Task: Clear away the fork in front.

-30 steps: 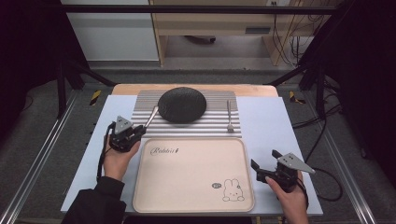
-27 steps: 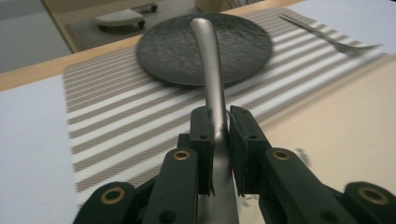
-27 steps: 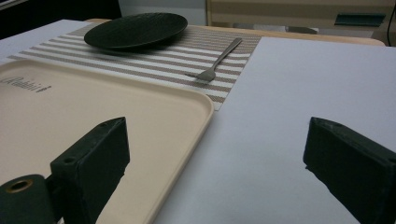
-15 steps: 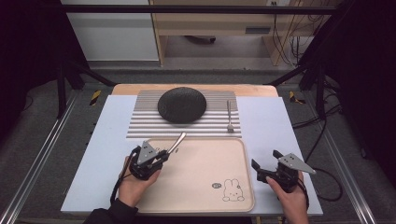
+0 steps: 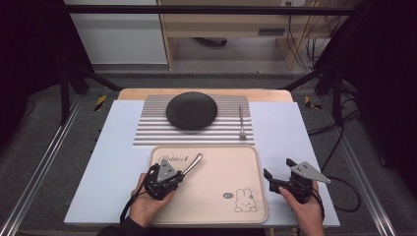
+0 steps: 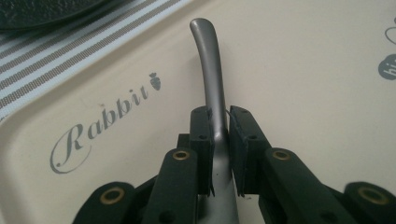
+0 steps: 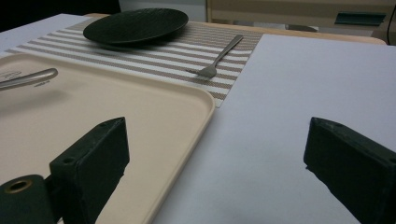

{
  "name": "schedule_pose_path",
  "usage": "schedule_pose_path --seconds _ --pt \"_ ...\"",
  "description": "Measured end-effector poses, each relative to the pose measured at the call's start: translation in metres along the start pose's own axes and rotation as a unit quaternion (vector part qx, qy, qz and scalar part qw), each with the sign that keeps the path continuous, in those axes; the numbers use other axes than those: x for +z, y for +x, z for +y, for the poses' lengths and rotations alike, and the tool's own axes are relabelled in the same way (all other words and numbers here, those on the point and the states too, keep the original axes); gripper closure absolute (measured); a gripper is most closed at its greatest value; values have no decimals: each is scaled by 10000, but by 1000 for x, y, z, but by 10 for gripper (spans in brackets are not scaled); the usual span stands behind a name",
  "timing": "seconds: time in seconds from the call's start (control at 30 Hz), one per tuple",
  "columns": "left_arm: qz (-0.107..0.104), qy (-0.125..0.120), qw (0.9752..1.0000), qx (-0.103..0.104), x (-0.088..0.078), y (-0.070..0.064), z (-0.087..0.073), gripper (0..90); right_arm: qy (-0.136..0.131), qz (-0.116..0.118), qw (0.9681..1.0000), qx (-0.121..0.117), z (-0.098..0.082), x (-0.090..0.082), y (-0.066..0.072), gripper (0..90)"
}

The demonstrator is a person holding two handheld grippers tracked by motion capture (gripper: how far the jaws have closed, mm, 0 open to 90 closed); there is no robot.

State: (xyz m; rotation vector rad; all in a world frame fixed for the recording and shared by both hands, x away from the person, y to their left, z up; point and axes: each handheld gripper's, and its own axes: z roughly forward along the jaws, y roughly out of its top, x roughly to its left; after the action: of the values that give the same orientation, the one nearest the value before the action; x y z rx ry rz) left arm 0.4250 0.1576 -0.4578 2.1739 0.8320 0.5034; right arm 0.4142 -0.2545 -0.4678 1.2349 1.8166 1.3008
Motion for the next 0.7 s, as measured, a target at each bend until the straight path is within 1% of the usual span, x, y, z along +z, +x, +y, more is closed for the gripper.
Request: schedule_pose_path --seconds 0.07,0.2,0.33,0.4,0.5,0.7 --pt "-34 103 9999 23 1 -3 -1 802 20 -1 10000 -11 0 0 0 69" --pt "-74 187 9998 18 3 -4 -1 801 20 34 10000 -18 0 0 1 68" --pt "-93 274 9996 33 4 -7 -4 801 50 54 9999 -103 0 0 3 68" --pt "-85 314 9995 21 6 -7 -5 801 55 50 9999 -105 0 0 3 68" --pt "-67 349 9994 37 6 -7 -6 801 62 38 9999 -85 -1 0 3 67" --pt "-80 415 9991 -3 7 -5 -8 800 48 43 9999 -83 0 1 3 66"
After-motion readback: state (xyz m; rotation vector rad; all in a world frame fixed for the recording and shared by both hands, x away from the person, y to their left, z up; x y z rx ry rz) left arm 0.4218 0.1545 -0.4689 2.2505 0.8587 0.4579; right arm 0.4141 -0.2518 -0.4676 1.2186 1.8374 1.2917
